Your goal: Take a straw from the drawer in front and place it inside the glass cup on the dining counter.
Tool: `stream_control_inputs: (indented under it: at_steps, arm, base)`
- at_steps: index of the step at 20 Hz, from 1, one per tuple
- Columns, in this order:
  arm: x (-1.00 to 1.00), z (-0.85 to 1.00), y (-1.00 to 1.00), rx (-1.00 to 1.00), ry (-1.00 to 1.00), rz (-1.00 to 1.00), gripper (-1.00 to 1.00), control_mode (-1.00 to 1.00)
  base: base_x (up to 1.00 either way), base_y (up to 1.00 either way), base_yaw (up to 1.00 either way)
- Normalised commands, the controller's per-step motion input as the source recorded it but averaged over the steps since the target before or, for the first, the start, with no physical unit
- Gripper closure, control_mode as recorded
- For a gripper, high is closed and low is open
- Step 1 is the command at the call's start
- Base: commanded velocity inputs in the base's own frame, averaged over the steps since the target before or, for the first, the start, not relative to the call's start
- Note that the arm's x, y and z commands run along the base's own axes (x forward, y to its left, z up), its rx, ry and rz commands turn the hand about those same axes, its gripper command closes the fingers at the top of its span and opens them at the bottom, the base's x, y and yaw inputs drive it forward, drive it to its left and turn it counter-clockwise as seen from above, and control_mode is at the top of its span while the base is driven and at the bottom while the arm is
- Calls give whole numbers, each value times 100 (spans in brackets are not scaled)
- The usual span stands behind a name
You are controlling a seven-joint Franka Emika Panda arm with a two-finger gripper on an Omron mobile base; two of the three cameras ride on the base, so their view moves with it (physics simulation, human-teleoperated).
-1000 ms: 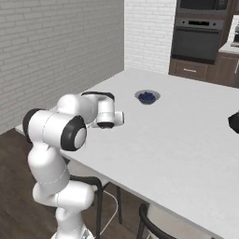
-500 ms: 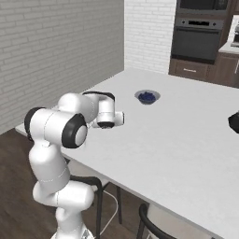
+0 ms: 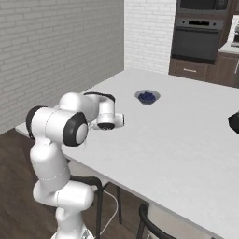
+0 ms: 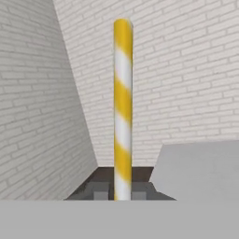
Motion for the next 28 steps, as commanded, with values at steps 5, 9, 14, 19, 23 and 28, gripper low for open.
stream_control_inputs:
  at_steps: [5,9,14,19,23,28]
  arm:
    - [10,-19,0,0,0,0,100,-100]
    - [11,-21,0,0,0,0,100,-100]
    - [10,-21,0,0,0,0,100,-100]
    - [9,-16,0,0,-3,0,100,-100]
    - [21,0,0,5,-10,0,100,-100]
    - [5,12,0,9,-6,1,100,-100]
  base:
    - [0,0,0]
    - [0,0,0]
    - [0,0,0]
    - [0,0,0]
    - [0,0,0]
    - [0,0,0]
